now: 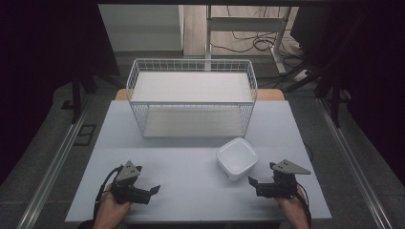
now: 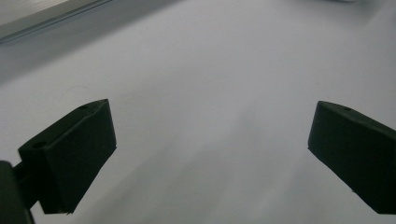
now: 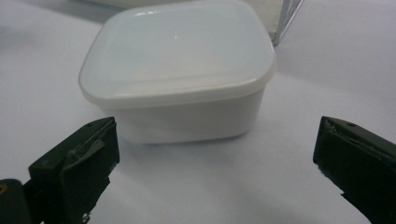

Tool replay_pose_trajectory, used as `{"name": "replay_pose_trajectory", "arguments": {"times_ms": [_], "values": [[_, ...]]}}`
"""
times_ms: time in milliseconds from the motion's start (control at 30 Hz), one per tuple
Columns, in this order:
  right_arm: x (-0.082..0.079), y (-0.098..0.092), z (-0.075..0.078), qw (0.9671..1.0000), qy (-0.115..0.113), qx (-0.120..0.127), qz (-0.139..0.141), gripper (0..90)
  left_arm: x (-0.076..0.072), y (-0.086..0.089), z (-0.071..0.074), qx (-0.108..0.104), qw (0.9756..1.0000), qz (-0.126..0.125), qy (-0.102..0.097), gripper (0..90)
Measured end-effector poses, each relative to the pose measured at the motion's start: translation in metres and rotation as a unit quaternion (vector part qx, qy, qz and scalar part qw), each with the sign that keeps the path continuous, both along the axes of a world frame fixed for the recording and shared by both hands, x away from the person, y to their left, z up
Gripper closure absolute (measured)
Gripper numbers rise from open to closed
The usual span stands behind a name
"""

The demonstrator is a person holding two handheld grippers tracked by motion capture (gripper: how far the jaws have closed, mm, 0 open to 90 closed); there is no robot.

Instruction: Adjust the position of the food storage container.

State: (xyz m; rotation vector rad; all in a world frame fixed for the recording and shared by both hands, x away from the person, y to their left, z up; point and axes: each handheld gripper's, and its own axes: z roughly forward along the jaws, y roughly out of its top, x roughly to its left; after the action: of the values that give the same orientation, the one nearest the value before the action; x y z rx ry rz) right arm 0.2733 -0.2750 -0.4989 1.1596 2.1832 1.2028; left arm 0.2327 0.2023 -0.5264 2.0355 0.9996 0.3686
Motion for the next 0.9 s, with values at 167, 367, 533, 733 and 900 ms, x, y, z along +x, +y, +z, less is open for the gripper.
{"name": "replay_pose_trajectory", "arguments": {"times_ms": [167, 367, 533, 733, 900], "values": [[0.004, -0.002, -0.002, 0.9999, 0.000, -0.001, -0.015, 0.0, 0.002, 0.000, -0.002, -0.005, 1.0000, 0.000, -0.001, 0.9], [0.007, -0.001, -0.005, 0.9991, 0.014, -0.018, -0.035, 0.0, 0.003, -0.001, -0.003, 0.004, 1.0000, 0.000, -0.004, 0.9], [0.006, 0.002, -0.003, 0.9993, 0.027, -0.025, -0.011, 0.0, 0.005, 0.000, -0.005, 0.007, 1.0000, 0.003, 0.002, 0.9], [0.008, 0.001, 0.000, 0.9992, 0.030, -0.026, -0.007, 0.0, 0.006, 0.000, -0.006, 0.006, 1.0000, 0.002, 0.005, 1.1], [0.011, -0.001, 0.004, 0.9988, 0.044, -0.015, -0.013, 2.1, 0.006, 0.000, -0.006, 0.005, 1.0000, 0.003, 0.007, 1.1]]}}
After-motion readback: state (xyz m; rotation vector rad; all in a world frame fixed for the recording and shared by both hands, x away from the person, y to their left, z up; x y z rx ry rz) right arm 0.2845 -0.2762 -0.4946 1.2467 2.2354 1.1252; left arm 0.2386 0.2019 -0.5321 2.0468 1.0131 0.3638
